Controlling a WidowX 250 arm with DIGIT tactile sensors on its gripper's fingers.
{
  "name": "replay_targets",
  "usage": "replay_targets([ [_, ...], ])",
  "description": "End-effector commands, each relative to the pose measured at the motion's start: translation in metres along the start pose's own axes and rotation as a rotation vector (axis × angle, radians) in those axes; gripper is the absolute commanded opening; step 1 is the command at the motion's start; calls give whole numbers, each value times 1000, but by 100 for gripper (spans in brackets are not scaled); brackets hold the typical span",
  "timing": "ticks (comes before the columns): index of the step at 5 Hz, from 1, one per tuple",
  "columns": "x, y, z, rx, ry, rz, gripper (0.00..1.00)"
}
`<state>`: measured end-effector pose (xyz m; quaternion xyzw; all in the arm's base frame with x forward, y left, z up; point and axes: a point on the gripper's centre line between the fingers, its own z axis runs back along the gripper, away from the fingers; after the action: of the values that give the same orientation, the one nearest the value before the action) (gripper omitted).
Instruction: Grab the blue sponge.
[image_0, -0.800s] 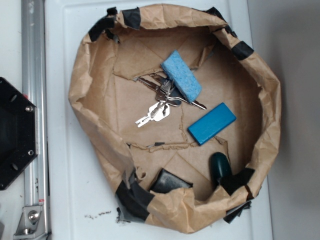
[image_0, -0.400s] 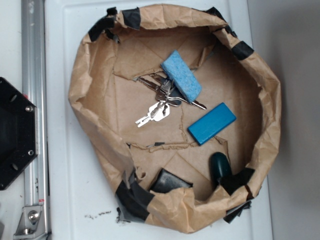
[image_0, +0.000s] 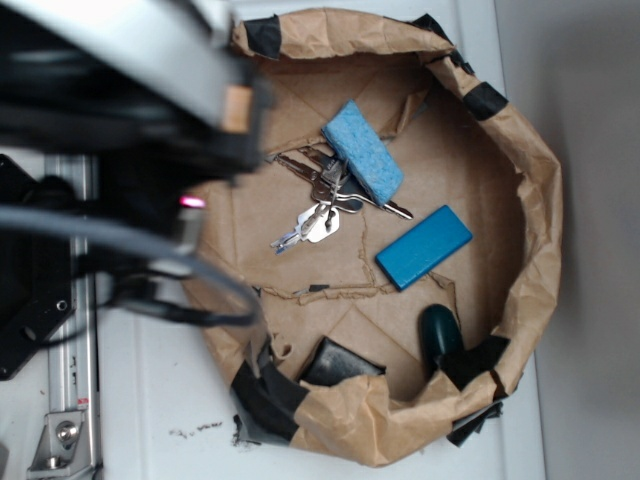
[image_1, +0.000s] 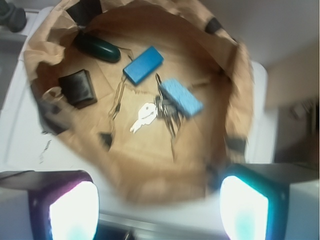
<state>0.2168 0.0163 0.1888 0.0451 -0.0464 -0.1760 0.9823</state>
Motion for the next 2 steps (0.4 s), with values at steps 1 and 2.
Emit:
replay_targets([
  [1,35,18,-70,27,-25,-232,100],
  [2,28,4,-118,-20,-89,-474,100],
])
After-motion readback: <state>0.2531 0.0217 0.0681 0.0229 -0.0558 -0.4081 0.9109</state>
